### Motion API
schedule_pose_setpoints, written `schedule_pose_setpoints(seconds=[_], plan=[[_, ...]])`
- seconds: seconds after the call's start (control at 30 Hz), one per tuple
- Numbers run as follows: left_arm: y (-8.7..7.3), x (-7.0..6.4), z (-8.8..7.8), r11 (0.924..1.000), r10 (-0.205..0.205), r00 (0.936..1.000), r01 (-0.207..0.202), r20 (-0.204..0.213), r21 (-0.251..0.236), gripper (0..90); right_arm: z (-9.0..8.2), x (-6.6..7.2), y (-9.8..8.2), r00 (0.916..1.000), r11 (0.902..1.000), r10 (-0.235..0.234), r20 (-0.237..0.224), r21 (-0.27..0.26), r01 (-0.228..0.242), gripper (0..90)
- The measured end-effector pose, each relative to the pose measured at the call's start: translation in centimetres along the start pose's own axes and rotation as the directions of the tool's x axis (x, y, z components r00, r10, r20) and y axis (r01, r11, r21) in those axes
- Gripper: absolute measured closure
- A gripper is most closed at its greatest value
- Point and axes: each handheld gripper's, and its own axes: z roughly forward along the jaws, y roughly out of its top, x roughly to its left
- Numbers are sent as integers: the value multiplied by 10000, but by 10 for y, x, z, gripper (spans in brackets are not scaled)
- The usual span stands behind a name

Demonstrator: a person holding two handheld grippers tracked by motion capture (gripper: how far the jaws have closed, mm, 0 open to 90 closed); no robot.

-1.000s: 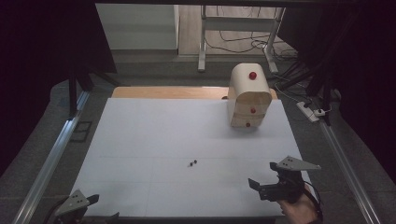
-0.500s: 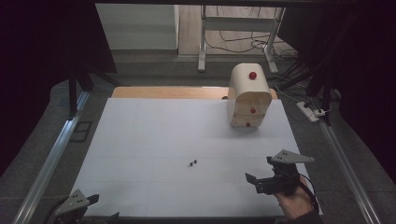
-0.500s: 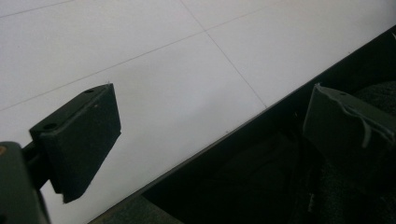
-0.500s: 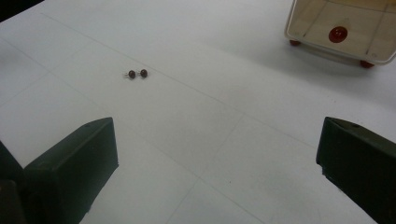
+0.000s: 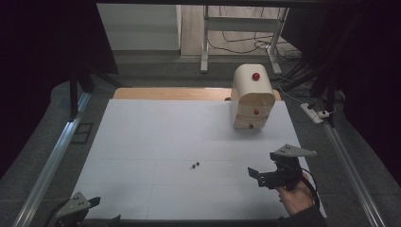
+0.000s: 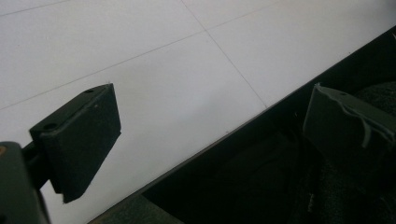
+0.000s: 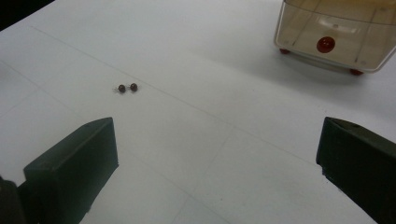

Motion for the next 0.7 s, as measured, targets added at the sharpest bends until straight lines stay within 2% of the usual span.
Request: schedule_pose_setpoints(seconds=[0.27, 0.7], plan=[[0, 0, 0, 10000, -19, 10000, 19, -6, 15, 47, 6, -4, 7, 9998, 10000, -7, 215, -34, 8, 0], [0, 1, 0, 10000, -47, 10000, 47, 25, 19, 47, 17, -9, 22, 9996, 9999, -135, 255, -18, 136, 0]])
